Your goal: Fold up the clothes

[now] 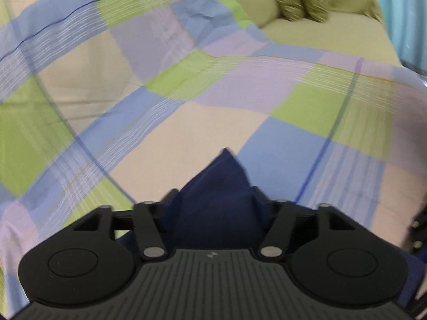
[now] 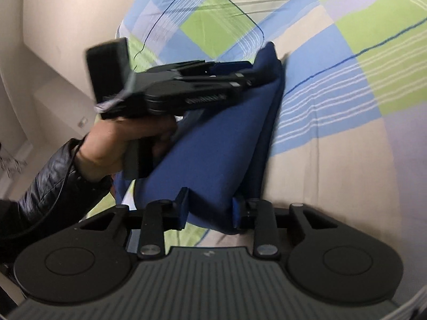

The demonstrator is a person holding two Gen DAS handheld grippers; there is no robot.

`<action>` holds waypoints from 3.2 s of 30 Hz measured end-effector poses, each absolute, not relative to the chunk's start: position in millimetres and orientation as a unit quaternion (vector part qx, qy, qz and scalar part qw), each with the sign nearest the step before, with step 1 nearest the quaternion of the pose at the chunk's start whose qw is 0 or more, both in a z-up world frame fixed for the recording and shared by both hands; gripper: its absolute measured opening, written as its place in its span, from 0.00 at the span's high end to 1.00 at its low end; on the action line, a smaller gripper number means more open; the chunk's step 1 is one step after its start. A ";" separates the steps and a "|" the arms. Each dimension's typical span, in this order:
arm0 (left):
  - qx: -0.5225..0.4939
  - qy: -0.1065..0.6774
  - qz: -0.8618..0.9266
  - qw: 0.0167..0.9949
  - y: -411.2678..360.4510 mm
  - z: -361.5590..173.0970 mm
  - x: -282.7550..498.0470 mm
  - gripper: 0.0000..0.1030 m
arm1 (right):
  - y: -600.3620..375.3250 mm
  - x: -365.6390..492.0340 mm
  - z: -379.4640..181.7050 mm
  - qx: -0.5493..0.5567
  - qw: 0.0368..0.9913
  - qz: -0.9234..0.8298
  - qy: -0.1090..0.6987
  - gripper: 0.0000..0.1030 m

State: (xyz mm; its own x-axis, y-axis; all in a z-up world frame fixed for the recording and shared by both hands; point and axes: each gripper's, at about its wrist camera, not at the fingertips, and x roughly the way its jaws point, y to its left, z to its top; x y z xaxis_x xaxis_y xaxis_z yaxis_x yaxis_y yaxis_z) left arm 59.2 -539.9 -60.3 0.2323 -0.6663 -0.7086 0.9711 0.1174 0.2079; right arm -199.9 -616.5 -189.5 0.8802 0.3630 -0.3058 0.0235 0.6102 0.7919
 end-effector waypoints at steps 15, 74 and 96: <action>0.282 0.130 -0.604 0.734 -487.9 -17.2 22.1 0.57 | -615.7 -209.1 -185.6 0.410 0.881 0.091 0.219 0.76; 0.207 0.240 -0.386 0.866 -355.6 -56.8 67.8 0.65 | -528.1 -124.7 -130.5 0.093 0.964 -0.039 0.245 0.58; 0.196 0.246 -0.393 0.864 -345.8 -49.2 61.6 0.64 | -519.3 -148.3 -114.8 0.086 0.941 -0.079 0.317 0.58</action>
State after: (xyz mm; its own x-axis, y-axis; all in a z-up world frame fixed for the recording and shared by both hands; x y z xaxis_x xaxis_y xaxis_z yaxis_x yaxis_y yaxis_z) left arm 61.6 -345.8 -49.2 0.5698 -0.5837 -0.5785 0.7762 0.6135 0.1455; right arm -148.3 -519.3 -114.8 0.7872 -0.0942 -0.6095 0.2027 0.9729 0.1114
